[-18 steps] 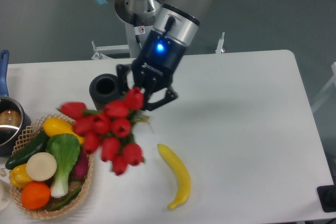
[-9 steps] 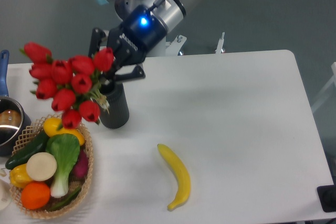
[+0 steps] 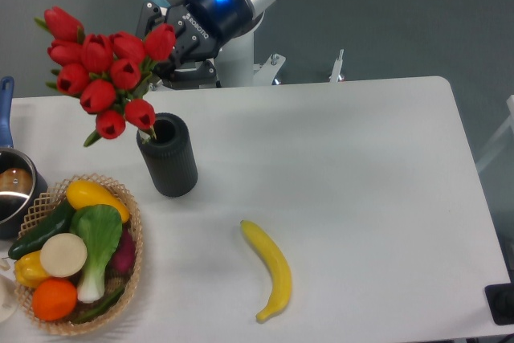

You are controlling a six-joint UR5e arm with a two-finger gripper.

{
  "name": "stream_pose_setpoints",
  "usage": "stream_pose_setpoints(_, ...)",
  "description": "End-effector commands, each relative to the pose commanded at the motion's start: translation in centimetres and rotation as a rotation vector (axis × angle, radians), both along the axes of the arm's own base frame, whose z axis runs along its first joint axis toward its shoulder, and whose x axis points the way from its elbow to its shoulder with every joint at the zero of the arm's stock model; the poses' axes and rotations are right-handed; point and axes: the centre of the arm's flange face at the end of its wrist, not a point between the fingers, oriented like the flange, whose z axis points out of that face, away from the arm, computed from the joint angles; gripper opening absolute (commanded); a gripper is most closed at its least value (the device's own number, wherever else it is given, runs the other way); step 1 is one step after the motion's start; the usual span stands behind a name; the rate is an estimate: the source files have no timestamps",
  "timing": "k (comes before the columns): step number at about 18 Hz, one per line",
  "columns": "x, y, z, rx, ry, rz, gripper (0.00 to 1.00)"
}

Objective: Insert the flowers into the vase
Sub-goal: 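Lower the tulip stems down into the black vase opening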

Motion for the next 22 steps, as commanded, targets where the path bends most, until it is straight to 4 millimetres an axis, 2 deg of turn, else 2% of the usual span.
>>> stream_pose_setpoints(7,0.7,-1.3,-1.0,0.000,0.008,0.016,0.00)
stream_pose_setpoints(10,-0.1,-1.7,-1.9,0.006,0.030,0.026,0.00)
stream_pose_setpoints(19,0.4,-2.9,-3.0,0.001,0.022,0.045,0.00)
stream_pose_setpoints(22,1.3,-3.3,-5.3,-0.001,0.045,0.032,0.00)
